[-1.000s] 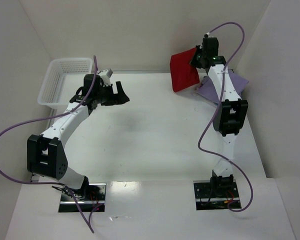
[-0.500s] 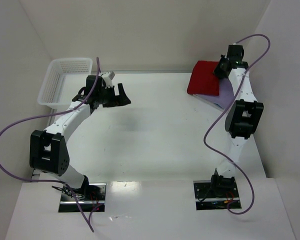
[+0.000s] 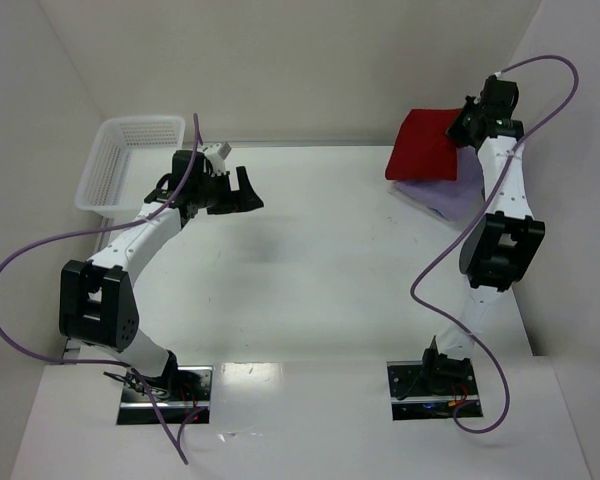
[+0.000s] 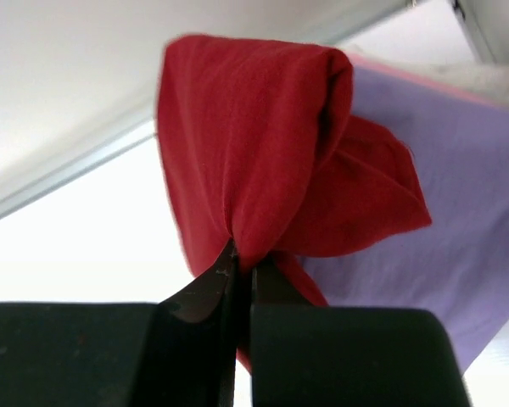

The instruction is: Fold and stack the t-shirts

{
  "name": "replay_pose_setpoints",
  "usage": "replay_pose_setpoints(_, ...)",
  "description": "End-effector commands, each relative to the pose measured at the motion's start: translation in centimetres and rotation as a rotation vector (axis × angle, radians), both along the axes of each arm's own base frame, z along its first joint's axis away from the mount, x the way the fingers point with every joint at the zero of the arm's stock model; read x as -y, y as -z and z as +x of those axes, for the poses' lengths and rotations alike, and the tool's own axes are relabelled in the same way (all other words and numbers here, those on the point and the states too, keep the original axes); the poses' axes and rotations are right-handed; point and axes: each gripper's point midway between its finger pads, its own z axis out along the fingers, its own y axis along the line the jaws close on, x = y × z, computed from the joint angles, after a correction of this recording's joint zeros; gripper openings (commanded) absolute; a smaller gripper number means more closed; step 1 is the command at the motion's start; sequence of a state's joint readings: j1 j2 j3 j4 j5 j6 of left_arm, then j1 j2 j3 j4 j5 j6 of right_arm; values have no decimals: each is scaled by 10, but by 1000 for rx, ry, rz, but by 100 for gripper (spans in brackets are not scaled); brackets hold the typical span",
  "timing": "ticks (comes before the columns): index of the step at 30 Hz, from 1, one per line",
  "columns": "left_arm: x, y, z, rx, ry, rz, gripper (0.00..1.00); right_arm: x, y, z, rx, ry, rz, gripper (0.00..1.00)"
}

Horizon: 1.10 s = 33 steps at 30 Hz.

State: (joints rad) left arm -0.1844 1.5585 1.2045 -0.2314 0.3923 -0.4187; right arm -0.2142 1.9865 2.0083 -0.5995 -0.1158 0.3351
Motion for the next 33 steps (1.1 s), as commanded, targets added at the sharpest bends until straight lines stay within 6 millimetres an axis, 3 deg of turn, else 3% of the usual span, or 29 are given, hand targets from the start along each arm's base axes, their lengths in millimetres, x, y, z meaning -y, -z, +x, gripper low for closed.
replay_pose_setpoints(1,3,-21,10,73,22,-22,100,4,-90,5,204,9,-49,0)
replay_pose_setpoints(3,3,-21,10,73,22,-22,100,9,-100,2,218,14,-62,0)
replay_pose_setpoints(6,4,-22,9,72,29,-27,100,18,-91,0,192,41,-66,0)
replay_pose_setpoints(11,4,-18,10,63,29,-26,100,29,-96,-12,208,72,-62,0)
replay_pose_setpoints(12,4,-18,10,63,29,-26,100,36,-82,-14,177,84,-56,0)
replay_pose_setpoints(17,6,-11,8,44,38,-29,100,40,-52,-31,136,115,-60,0)
replay_pose_setpoints(23,6,-7,9,35,38,-27,100,63,7,-59,25,188,-52,0)
replay_pose_setpoints(27,6,-7,9,35,38,-27,100,83,21,-69,3,240,-58,0)
replay_pose_setpoints(30,7,-4,6,25,45,-31,100,86,24,-67,2,250,-65,14)
replay_pose_setpoints(31,7,-4,6,25,45,-31,100,88,24,-68,0,262,-72,34)
replay_pose_setpoints(33,7,-4,6,25,45,-31,100,91,25,-66,-3,270,-77,54)
